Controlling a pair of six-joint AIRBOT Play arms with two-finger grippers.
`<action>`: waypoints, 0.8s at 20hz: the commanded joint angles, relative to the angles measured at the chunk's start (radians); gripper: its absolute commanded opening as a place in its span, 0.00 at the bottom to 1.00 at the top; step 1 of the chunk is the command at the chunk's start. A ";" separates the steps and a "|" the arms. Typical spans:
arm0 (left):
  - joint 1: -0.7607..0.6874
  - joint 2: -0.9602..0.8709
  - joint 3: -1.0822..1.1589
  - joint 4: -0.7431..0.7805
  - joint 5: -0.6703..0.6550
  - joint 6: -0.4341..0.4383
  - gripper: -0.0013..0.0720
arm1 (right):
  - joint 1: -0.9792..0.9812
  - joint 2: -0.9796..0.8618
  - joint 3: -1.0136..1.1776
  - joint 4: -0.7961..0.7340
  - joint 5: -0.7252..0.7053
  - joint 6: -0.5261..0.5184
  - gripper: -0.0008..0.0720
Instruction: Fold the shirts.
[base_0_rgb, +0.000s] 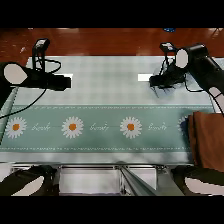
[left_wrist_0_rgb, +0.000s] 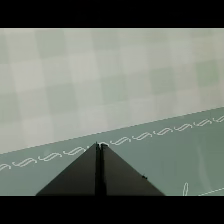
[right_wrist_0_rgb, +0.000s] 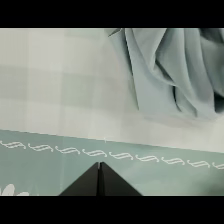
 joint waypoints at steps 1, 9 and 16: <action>-0.001 -0.001 0.000 0.000 0.001 0.000 0.05 | 0.000 0.000 0.000 0.000 0.000 0.000 0.05; 0.006 -0.045 -0.002 0.009 0.237 -0.001 0.71 | -0.001 -0.018 0.000 -0.215 -0.373 -0.002 0.58; 0.131 -0.059 0.001 -0.017 0.192 -0.094 0.71 | -0.252 -0.163 0.067 -0.198 -0.571 0.126 0.58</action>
